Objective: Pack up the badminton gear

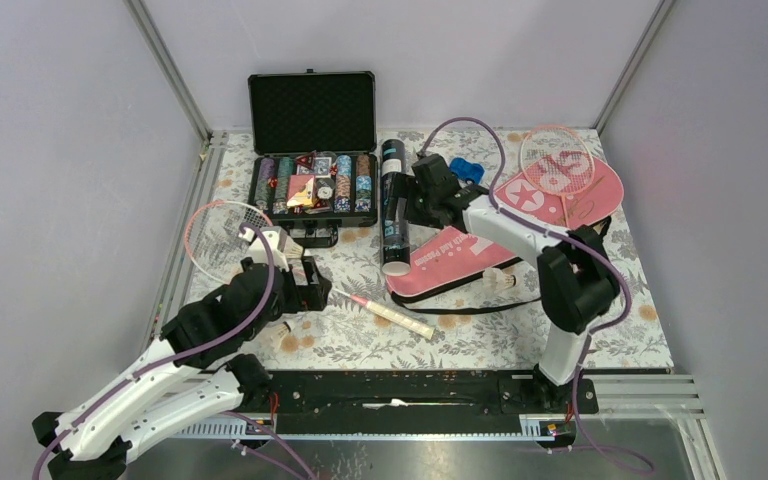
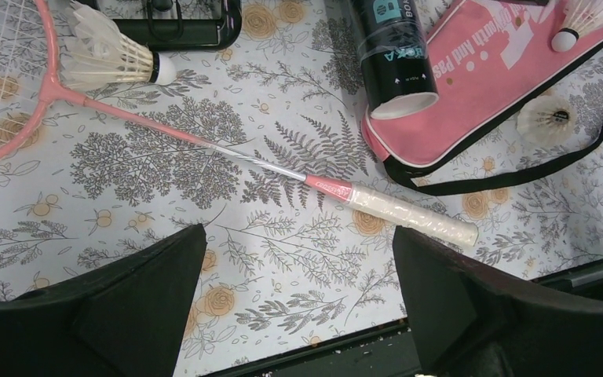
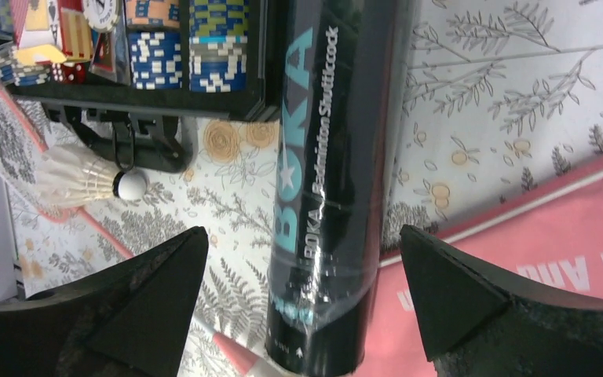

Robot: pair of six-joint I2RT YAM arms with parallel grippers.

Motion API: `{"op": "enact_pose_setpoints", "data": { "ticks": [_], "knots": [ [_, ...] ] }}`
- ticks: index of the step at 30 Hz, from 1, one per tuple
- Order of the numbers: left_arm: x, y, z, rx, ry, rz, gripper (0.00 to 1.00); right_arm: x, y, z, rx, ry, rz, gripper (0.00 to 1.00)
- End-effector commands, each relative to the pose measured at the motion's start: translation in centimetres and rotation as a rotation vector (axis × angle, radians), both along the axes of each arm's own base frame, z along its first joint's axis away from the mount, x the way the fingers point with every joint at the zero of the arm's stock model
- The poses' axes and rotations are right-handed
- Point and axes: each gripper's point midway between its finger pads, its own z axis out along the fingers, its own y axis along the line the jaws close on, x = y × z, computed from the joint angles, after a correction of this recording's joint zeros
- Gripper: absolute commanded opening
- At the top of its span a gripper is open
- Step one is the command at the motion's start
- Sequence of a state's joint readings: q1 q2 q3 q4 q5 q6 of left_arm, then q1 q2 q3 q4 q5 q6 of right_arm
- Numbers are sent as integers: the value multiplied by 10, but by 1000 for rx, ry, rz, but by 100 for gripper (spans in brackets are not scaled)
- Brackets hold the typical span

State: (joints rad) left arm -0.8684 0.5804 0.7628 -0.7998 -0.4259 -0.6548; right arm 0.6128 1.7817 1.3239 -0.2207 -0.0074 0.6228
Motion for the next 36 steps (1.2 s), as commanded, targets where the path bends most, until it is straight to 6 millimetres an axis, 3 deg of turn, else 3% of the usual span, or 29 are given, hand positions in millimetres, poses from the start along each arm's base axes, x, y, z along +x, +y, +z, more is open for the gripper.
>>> {"op": "enact_pose_setpoints", "data": {
  "ticks": [1, 6, 12, 17, 22, 25, 36],
  "knots": [
    [2, -11, 22, -82, -21, -17, 99, 26, 2, -3, -53, -24, -15, 100],
    [2, -13, 24, -97, -16, -11, 99, 27, 20, -31, -19, 38, 41, 99],
    [1, -12, 29, -119, -19, 0, 98, 30, 23, -54, -18, 83, 43, 96],
    [0, -12, 34, -141, -23, 10, 95, 30, 24, -59, 9, 93, 59, 82],
    [0, -10, 42, -169, -33, 26, 95, 23, 17, -44, 53, 78, 75, 70],
    [-1, -10, 47, -194, -36, 34, 95, 13, 13, -24, 83, 48, 106, 61],
    [2, -11, 85, -317, -127, 44, 93, -50, -16, 26, 159, -40, 172, 50]
  ]
}}
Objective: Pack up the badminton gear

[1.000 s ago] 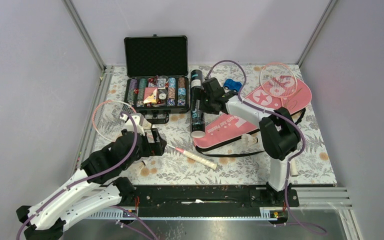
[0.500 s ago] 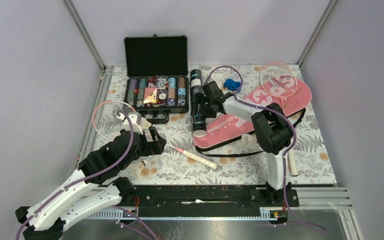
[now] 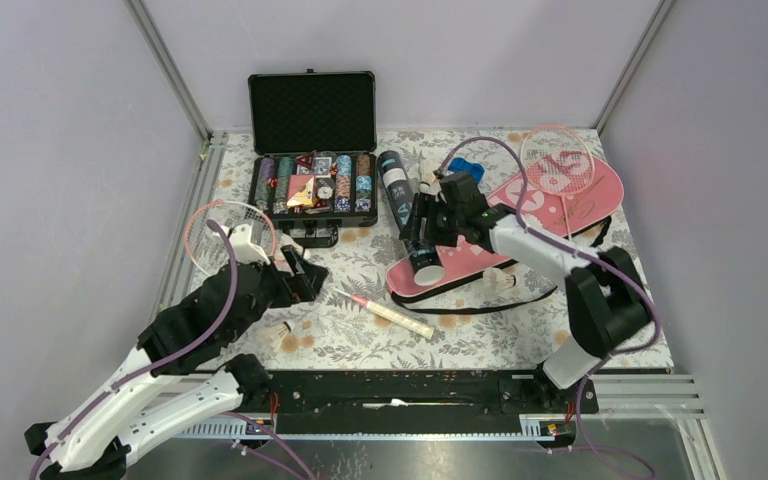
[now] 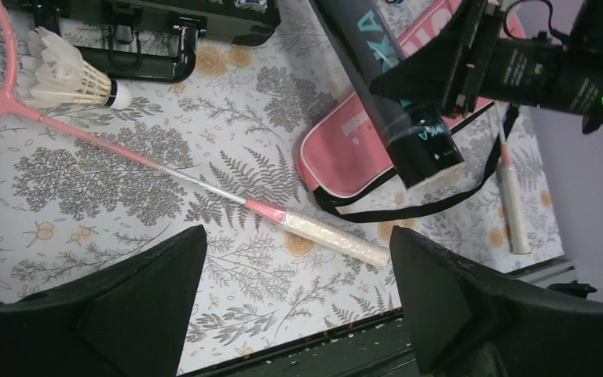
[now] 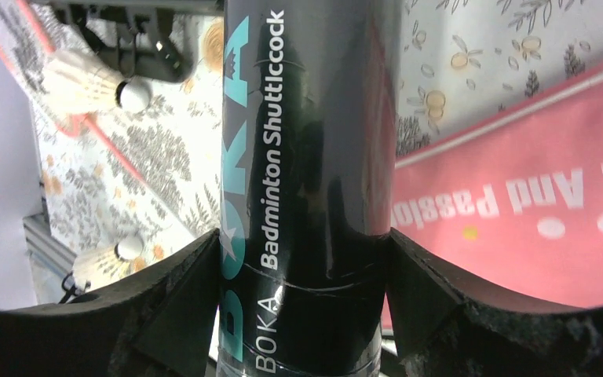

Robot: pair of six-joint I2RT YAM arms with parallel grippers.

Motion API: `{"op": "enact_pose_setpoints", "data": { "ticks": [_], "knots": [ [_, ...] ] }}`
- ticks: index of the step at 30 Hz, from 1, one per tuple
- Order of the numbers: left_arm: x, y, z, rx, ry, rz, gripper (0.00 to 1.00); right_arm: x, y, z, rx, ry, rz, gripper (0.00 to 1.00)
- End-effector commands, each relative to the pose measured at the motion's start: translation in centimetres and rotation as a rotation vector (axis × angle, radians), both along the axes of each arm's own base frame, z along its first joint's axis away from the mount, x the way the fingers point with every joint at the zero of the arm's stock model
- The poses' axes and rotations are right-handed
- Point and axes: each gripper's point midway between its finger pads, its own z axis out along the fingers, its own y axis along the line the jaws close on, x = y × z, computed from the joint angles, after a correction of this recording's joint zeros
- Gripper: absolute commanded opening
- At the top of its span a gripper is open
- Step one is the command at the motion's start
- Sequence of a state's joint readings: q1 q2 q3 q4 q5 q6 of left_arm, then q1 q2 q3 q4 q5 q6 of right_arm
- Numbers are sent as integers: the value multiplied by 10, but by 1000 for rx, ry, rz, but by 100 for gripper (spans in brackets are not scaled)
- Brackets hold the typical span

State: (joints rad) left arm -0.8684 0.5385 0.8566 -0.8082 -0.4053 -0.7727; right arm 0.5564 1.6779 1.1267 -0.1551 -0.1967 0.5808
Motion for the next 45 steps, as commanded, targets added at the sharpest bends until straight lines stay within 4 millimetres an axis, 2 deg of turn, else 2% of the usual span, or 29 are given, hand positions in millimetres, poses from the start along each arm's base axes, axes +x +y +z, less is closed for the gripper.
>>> {"op": "enact_pose_setpoints", "data": {
  "ticks": [1, 6, 9, 16, 21, 23, 27, 30, 35, 45],
  "knots": [
    [7, -8, 40, -110, -111, -9, 93, -18, -1, 46, 89, -117, 59, 49],
    [16, -8, 52, 73, -273, -114, 92, -47, -28, 62, 42, -116, 41, 48],
    [20, -15, 60, 259, -389, -258, 90, -66, -43, 74, 26, -118, 39, 48],
    [25, -61, 66, 610, -676, -692, 88, -110, -61, 102, 53, -114, 82, 46],
    [16, -93, 89, 743, -1028, -892, 91, -144, -65, 120, 111, -88, 153, 46],
    [15, -102, 91, 779, -1101, -936, 91, -157, -64, 129, 137, -81, 198, 46],
    [16, -120, 89, 823, -1144, -1015, 92, -184, -57, 147, 210, -38, 303, 44],
    [9, -134, 84, 825, -1162, -1091, 92, -199, -54, 157, 240, 2, 363, 43],
    [-1, -154, 72, 834, -1156, -1204, 93, -209, -51, 171, 270, 2, 405, 43],
    [1, -180, 53, 916, -1120, -1293, 93, -222, -39, 187, 349, 8, 478, 42]
  ]
}}
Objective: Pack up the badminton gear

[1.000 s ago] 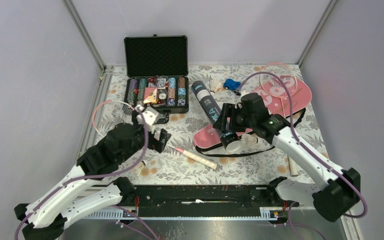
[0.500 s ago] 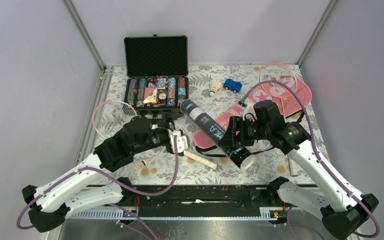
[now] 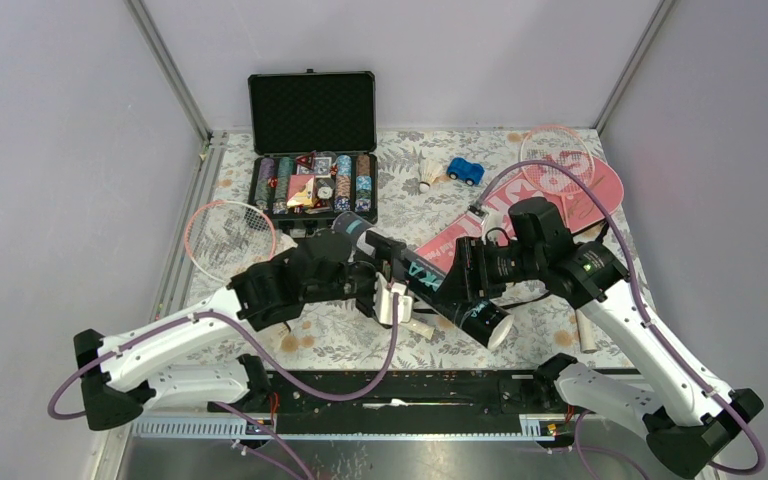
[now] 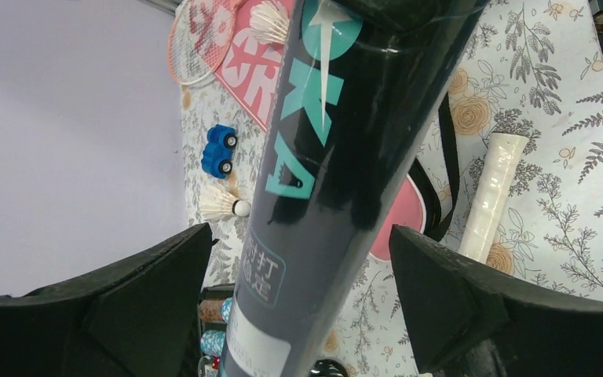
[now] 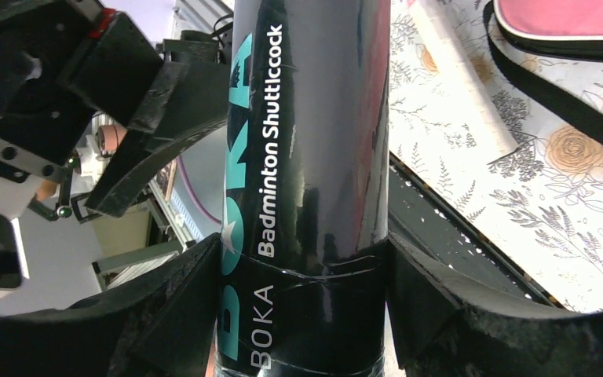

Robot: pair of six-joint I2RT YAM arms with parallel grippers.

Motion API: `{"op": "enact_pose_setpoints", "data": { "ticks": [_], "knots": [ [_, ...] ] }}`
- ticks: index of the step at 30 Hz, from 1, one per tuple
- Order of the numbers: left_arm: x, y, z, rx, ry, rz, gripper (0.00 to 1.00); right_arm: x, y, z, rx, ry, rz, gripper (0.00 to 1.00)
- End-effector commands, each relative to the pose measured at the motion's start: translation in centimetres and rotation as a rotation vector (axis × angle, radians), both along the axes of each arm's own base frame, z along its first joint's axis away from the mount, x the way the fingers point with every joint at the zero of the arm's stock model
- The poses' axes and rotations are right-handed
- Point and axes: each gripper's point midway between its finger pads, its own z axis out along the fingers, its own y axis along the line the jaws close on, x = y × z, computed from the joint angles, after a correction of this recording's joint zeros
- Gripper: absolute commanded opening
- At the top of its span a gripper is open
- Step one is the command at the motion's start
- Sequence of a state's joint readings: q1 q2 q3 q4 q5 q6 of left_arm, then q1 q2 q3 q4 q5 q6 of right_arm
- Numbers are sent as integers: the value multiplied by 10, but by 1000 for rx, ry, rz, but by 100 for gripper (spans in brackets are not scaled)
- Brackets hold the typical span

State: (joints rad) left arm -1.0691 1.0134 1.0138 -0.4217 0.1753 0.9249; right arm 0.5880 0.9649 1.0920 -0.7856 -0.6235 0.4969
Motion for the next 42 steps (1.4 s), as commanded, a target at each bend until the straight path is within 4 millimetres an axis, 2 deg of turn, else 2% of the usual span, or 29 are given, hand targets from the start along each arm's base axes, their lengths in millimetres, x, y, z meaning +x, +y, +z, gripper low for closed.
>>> {"op": "enact_pose_setpoints", "data": {
  "ticks": [1, 9, 11, 14, 16, 20, 24, 26, 33, 36, 38, 42],
  "knots": [
    [3, -14, 20, -11, -64, -28, 93, -12, 12, 34, 113, -47, 86, 42],
    [-1, -30, 1, 62, -38, -58, 91, -17, 18, 42, 161, -44, 128, 41],
    [-2, -31, -2, 69, -24, -64, 87, -18, 18, 44, 168, -46, 137, 41],
    [-5, -32, -1, 58, 26, -47, 73, -21, 18, 45, 171, -47, 144, 43],
    [-8, -29, 0, 53, 74, -25, 64, -22, 17, 49, 179, -40, 136, 50],
    [-16, -16, -2, 31, 155, 23, 56, -20, 14, 63, 208, -73, 69, 73],
    [-20, 2, -10, 9, 208, 90, 52, -14, 4, 79, 214, -140, -28, 91],
    [-19, 10, -10, -25, 245, 150, 51, -9, -2, 87, 211, -175, -86, 95],
    [-9, 35, -16, -120, 373, 396, 48, 0, -26, 119, 210, -318, -231, 95],
    [0, 46, -16, -197, 393, 507, 48, 0, -36, 131, 217, -399, -264, 92],
    [0, 47, -17, -245, 421, 531, 48, -3, -37, 138, 248, -443, -253, 86],
    [-6, 46, -19, -290, 513, 565, 46, -12, -32, 153, 319, -498, -190, 63]
  ]
}}
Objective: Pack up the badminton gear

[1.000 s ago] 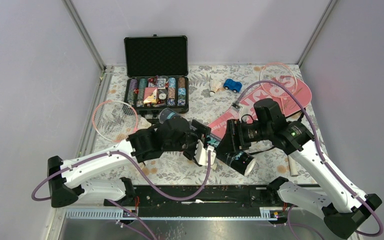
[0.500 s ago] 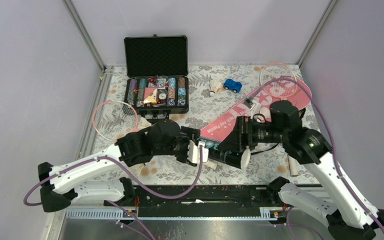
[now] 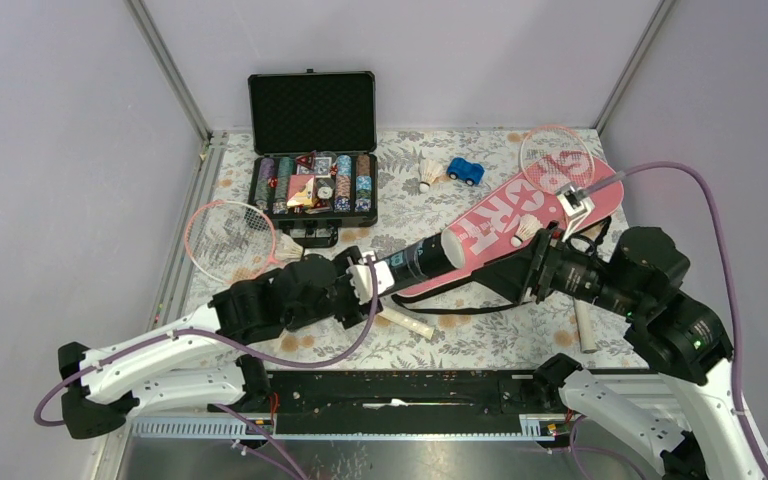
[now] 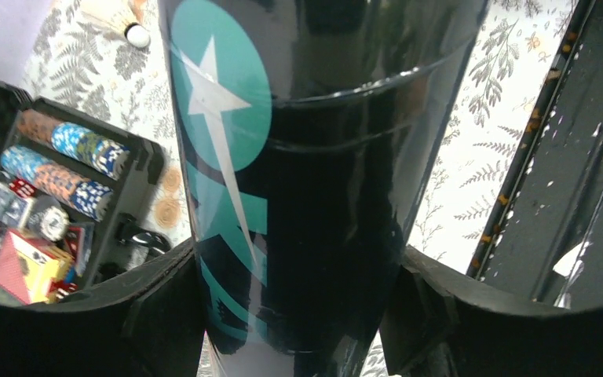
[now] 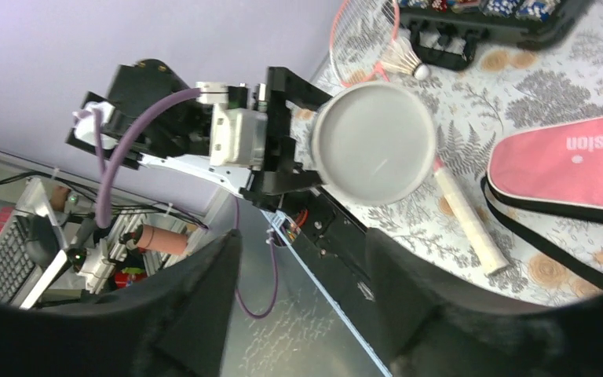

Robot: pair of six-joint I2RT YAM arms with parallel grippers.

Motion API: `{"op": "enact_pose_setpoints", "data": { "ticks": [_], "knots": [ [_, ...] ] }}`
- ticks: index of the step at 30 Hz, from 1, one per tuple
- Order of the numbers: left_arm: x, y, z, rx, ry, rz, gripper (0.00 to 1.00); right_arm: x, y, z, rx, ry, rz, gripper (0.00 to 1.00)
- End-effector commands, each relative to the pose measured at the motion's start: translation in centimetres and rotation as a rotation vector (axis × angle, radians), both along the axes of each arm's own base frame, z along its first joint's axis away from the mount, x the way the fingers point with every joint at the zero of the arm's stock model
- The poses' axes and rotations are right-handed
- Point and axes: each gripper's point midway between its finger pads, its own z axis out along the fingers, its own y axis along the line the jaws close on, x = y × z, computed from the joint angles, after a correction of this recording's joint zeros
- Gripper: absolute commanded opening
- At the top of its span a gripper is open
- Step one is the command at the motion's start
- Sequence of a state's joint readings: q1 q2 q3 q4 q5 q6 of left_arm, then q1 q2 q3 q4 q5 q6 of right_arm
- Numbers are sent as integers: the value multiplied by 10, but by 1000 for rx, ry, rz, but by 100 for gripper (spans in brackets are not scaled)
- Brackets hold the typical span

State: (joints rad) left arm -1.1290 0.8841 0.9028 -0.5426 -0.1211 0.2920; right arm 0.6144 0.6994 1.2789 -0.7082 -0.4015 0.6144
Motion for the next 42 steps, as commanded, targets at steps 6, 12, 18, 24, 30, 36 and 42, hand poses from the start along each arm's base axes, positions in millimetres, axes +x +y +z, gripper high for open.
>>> {"op": "enact_pose_setpoints", "data": {
  "ticks": [6, 12, 18, 24, 30, 36, 42],
  "knots": [
    [-6, -9, 21, -176, 135, 105, 43, -1, 13, 24, 51, -111, 88, 49],
    [-14, -7, 18, -182, 145, 64, 42, 7, 26, 18, 45, -93, 131, 47],
    [-19, -9, 16, -188, 168, 44, 41, 18, 37, 6, 15, -64, 156, 47],
    [-25, -12, 11, -172, 189, 7, 41, 24, 42, 4, 10, -67, 169, 46],
    [-32, -13, 7, -168, 203, -25, 41, 27, 46, -4, -2, -54, 183, 46],
    [-33, -11, 8, -173, 200, -29, 41, 21, 53, -12, 12, -17, 242, 37],
    [-33, -7, 5, -173, 191, -24, 41, 16, 52, -3, 62, -44, 247, 8]
  ]
}}
